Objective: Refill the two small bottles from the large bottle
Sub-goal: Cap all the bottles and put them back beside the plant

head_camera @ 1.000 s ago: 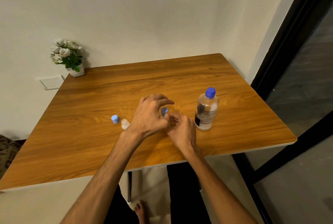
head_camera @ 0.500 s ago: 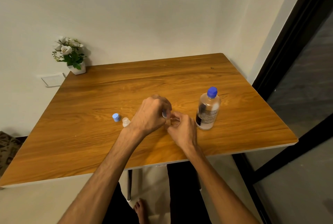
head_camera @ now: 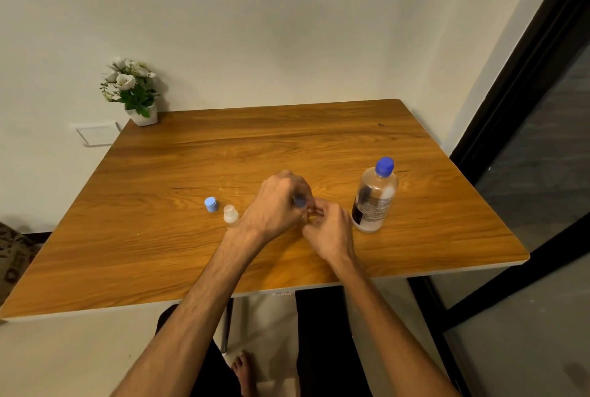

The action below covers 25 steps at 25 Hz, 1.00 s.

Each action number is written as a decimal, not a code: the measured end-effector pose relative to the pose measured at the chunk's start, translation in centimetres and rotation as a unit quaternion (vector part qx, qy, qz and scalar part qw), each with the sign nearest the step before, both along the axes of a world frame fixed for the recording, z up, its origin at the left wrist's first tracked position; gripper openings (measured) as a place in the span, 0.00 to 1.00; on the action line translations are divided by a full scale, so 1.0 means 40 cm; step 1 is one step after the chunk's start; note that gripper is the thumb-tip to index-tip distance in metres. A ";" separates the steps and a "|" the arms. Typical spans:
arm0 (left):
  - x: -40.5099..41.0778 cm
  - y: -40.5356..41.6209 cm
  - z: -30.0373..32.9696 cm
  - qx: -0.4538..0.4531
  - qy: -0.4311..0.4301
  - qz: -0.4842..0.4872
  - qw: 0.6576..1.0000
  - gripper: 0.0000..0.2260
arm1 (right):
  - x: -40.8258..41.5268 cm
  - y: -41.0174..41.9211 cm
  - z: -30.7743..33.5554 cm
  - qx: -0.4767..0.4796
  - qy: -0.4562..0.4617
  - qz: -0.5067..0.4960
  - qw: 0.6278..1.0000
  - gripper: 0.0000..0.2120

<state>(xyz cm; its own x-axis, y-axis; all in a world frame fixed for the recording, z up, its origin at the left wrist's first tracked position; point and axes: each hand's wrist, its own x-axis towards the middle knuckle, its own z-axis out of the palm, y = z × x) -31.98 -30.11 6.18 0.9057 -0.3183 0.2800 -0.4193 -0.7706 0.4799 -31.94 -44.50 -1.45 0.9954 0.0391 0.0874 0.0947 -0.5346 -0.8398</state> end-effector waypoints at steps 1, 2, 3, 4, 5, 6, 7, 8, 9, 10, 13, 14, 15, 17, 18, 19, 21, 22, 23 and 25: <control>0.001 0.004 0.000 -0.020 -0.006 0.012 1.000 0.10 | 0.000 0.002 -0.003 0.003 0.004 0.008 1.000 0.16; 0.002 0.008 -0.002 -0.039 -0.008 0.020 0.999 0.12 | -0.002 0.005 -0.003 0.001 0.008 0.010 1.000 0.17; 0.000 0.007 -0.005 -0.046 -0.006 0.019 0.999 0.13 | -0.001 0.005 -0.006 0.001 0.013 0.010 1.000 0.18; -0.007 0.005 -0.006 -0.048 -0.008 0.014 0.999 0.13 | 0.001 0.005 -0.009 0.002 0.017 0.008 1.000 0.18; -0.014 0.006 -0.006 -0.050 -0.011 0.012 0.999 0.15 | 0.005 0.004 -0.012 0.008 0.015 0.009 1.000 0.16; -0.022 0.009 -0.004 -0.059 -0.017 0.015 0.998 0.17 | 0.008 0.004 -0.013 0.010 0.012 0.012 1.000 0.15; -0.028 0.016 -0.001 -0.070 -0.024 0.024 0.997 0.21 | 0.008 0.003 -0.011 0.013 0.009 0.017 1.000 0.15; -0.034 0.027 0.001 -0.081 -0.035 0.040 0.995 0.23 | 0.004 0.002 -0.002 0.013 0.011 0.021 1.000 0.18; -0.041 0.043 0.007 -0.094 -0.050 0.060 0.993 0.24 | -0.003 0.000 0.012 0.014 0.016 0.022 1.000 0.23; -0.051 0.066 0.011 -0.110 -0.069 0.083 0.988 0.23 | -0.014 -0.002 0.029 0.015 0.018 0.014 1.000 0.30; -0.084 0.185 0.007 -0.169 -0.134 0.185 0.959 0.16 | -0.057 0.008 0.091 0.023 -0.071 -0.054 0.996 0.36; -0.092 0.232 -0.004 -0.171 -0.133 0.231 0.948 0.15 | -0.069 0.019 0.109 0.049 -0.115 -0.065 0.990 0.32; -0.095 0.278 -0.023 -0.153 -0.110 0.282 0.941 0.14 | -0.079 0.039 0.127 0.080 -0.143 -0.061 0.985 0.27; -0.089 0.346 -0.069 -0.078 -0.024 0.351 0.933 0.15 | -0.092 0.097 0.149 0.090 -0.132 -0.010 0.987 0.22; -0.084 0.361 -0.090 -0.045 0.016 0.352 0.935 0.17 | -0.093 0.132 0.146 0.068 -0.105 0.024 0.992 0.23; -0.082 0.367 -0.105 -0.023 0.047 0.338 0.940 0.19 | -0.091 0.169 0.133 0.040 -0.074 0.053 0.995 0.26; -0.068 0.362 -0.128 -0.014 0.075 0.301 0.951 0.19 | -0.085 0.231 0.093 0.000 -0.029 0.082 0.996 0.32; -0.060 0.359 -0.134 -0.016 0.070 0.291 0.954 0.18 | -0.085 0.253 0.073 -0.003 -0.020 0.087 0.996 0.32; -0.053 0.356 -0.137 -0.019 0.058 0.292 0.954 0.15 | -0.084 0.267 0.054 0.003 -0.018 0.086 0.996 0.30; -0.060 0.347 -0.128 -0.075 0.022 0.317 0.945 0.11 | -0.086 0.278 0.032 0.014 -0.016 0.077 0.997 0.21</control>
<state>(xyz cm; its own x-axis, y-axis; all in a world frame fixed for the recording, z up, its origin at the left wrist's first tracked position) -34.38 -16.22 1.05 0.9133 0.3320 0.2359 0.1265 -0.7818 0.6105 -35.38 -33.38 -0.19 0.9747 0.1876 0.1214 0.1998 -0.4888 -0.8492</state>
